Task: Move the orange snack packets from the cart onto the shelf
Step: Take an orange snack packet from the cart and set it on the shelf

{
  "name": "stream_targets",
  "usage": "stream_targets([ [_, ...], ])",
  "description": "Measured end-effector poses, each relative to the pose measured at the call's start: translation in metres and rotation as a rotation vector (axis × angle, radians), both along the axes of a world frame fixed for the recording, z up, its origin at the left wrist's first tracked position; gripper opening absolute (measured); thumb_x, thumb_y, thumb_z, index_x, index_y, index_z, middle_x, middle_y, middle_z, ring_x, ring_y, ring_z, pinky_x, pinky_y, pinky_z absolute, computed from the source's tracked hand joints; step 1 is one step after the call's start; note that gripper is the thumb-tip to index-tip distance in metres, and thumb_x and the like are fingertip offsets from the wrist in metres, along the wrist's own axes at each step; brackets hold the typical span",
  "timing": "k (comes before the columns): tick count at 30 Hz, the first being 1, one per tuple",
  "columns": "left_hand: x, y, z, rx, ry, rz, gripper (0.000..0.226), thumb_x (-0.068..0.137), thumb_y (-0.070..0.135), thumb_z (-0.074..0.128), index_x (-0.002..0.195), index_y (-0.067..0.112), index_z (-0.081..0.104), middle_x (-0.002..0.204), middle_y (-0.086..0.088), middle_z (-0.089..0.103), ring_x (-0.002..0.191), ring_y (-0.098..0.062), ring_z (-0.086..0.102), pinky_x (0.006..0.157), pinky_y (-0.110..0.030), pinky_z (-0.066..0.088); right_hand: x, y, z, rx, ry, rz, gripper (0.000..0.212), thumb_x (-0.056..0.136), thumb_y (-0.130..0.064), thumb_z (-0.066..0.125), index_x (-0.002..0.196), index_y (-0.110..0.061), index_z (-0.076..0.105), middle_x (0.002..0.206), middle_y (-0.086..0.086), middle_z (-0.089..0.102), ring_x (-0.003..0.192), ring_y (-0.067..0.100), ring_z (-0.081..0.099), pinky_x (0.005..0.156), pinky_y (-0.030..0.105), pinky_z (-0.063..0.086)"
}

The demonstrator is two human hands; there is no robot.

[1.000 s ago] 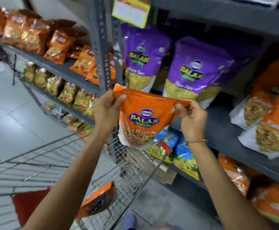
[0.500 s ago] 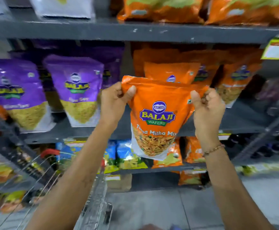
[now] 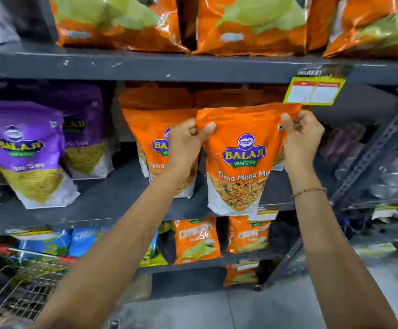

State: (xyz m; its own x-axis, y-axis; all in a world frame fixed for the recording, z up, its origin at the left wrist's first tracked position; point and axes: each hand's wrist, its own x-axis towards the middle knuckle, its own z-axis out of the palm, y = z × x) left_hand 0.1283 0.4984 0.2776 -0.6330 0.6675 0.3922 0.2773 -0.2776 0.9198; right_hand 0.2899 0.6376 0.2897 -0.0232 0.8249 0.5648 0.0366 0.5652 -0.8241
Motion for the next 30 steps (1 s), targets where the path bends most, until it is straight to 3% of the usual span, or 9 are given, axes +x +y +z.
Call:
stream_targets([
  [5,0.018,0.045,0.001,-0.03,-0.01,0.082,0.013,0.084,0.022,0.065,0.09,0.01,0.066,0.092,-0.004,0.071,0.077,-0.009,0.067,0.069,-0.022,0.057,0.008,0.05,-0.008,-0.067,0.016,0.066,0.033,0.08,-0.027,0.063,0.058,-0.029,0.039,0.058,-0.008,0.042,0.058,0.009,0.04,0.061,0.034,0.037],
  [8,0.011,0.053,-0.003,-0.023,-0.001,0.107,0.01,0.084,0.02,0.065,0.092,0.015,0.066,0.101,-0.011,0.071,0.088,-0.019,0.068,0.078,-0.033,0.058,0.001,0.055,-0.008,-0.084,0.036,0.096,0.035,0.085,-0.014,0.063,0.061,-0.028,0.042,0.062,-0.012,0.044,0.054,-0.006,0.045,0.06,0.016,0.038],
  [10,0.01,0.062,-0.006,-0.041,0.022,0.14,0.004,0.083,0.022,0.066,0.08,0.022,0.063,0.091,-0.006,0.071,0.087,-0.023,0.069,0.08,-0.043,0.058,-0.003,0.067,-0.012,-0.088,0.023,0.117,0.028,0.085,-0.013,0.063,0.063,-0.019,0.047,0.064,-0.011,0.048,0.054,-0.009,0.048,0.057,0.01,0.038],
  [12,0.007,0.071,-0.01,-0.061,0.031,0.174,0.012,0.082,0.024,0.067,0.073,0.028,0.062,0.082,0.0,0.069,0.085,-0.027,0.069,0.079,-0.049,0.058,-0.006,0.079,-0.019,-0.115,0.016,0.136,0.017,0.084,-0.016,0.064,0.072,-0.011,0.052,0.067,-0.011,0.054,0.059,-0.007,0.052,0.06,0.011,0.041],
  [15,0.006,0.081,-0.015,-0.04,0.037,0.219,0.013,0.08,0.025,0.068,0.071,0.032,0.063,0.08,0.006,0.069,0.086,-0.03,0.069,0.08,-0.052,0.057,-0.009,0.091,-0.026,-0.114,-0.018,0.141,0.019,0.085,-0.019,0.063,0.072,-0.012,0.051,0.067,-0.006,0.054,0.067,0.006,0.051,0.065,0.023,0.041],
  [18,0.007,0.089,-0.02,-0.013,0.05,0.251,0.004,0.08,0.025,0.068,0.077,0.022,0.067,0.086,0.001,0.071,0.079,-0.021,0.069,0.079,-0.048,0.058,-0.011,0.098,-0.028,-0.102,0.001,0.159,0.014,0.085,-0.021,0.063,0.076,-0.013,0.055,0.076,0.001,0.06,0.078,0.015,0.055,0.074,0.032,0.045],
  [20,0.007,0.093,-0.024,-0.003,0.084,0.287,0.015,0.081,0.024,0.068,0.081,0.009,0.068,0.085,-0.003,0.071,0.074,-0.019,0.068,0.076,-0.045,0.058,-0.012,0.1,-0.028,-0.103,0.018,0.17,0.008,0.085,-0.019,0.063,0.079,-0.015,0.058,0.078,-0.004,0.062,0.081,0.014,0.058,0.078,0.034,0.048],
  [23,0.006,0.095,-0.026,-0.005,0.101,0.306,0.019,0.082,0.025,0.067,0.085,0.006,0.068,0.084,-0.001,0.07,0.075,-0.02,0.068,0.073,-0.043,0.059,-0.013,0.101,-0.029,-0.11,0.038,0.184,0.007,0.086,-0.018,0.063,0.086,-0.011,0.062,0.08,-0.008,0.062,0.082,0.011,0.059,0.08,0.034,0.049],
  [30,0.01,0.087,-0.035,-0.138,0.147,0.265,0.026,0.088,0.031,0.059,0.069,0.014,0.057,0.069,-0.003,0.066,0.063,-0.017,0.061,0.062,-0.021,0.053,-0.013,0.081,-0.036,-0.171,0.111,0.072,0.031,0.083,-0.021,0.066,0.11,-0.007,0.055,0.103,0.0,0.059,0.093,0.008,0.056,0.076,0.006,0.045],
])
